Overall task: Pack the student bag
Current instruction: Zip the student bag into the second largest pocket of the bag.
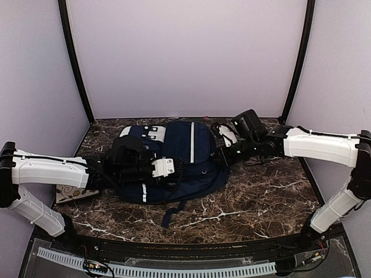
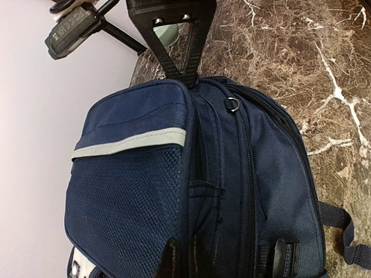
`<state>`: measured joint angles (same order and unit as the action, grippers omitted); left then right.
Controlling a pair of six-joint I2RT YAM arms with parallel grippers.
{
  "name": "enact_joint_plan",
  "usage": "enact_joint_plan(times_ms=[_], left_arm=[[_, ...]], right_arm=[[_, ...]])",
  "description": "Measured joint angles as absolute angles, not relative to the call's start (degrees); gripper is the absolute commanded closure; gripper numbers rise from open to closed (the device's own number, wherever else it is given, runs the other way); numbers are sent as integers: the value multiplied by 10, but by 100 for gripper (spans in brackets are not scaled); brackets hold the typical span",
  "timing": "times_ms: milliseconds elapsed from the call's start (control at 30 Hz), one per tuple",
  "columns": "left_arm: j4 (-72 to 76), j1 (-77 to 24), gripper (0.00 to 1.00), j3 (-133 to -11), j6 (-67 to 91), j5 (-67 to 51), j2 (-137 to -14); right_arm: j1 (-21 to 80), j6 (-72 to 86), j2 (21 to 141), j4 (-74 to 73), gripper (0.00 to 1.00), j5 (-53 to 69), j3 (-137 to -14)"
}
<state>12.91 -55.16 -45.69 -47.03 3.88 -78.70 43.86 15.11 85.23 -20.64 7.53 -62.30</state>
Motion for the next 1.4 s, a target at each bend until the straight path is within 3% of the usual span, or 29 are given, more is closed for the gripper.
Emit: enact_joint_plan(times_ms=[167, 200, 267, 333, 367, 467, 700, 833, 967, 1133, 1400], left_arm=[[114, -547, 100, -455, -470, 26, -772], [105, -547, 89, -455, -467, 25, -769], [86, -548, 53, -455, -452, 23, -762], [44, -549, 43, -461, -407, 24, -752], [22, -549, 44, -465, -378, 24, -746], [-65, -550, 62, -513, -267, 11, -739], [-206, -551, 80, -527, -111, -101, -689], [-252, -554, 82, -500, -67, -76, -710], [-239, -551, 81, -482, -23, 65, -735], [-155, -501, 96, -445, 32, 134, -725], [-31, -354, 88, -375, 141, 200, -694]], right_arm=[[408, 100, 907, -258, 100, 89, -703], [405, 91, 920, -266, 100, 90, -719], [404, 78, 936, -272, 100, 96, -727], [407, 73, 946, -273, 100, 87, -720], [405, 73, 949, -273, 100, 78, -713], [403, 81, 963, -253, 100, 73, -687], [420, 105, 973, -206, 100, 78, -656], [425, 120, 980, -193, 100, 78, -653], [436, 138, 980, -190, 100, 72, -652], [473, 175, 979, -167, 100, 63, -634], [606, 254, 993, -140, 100, 88, -670]])
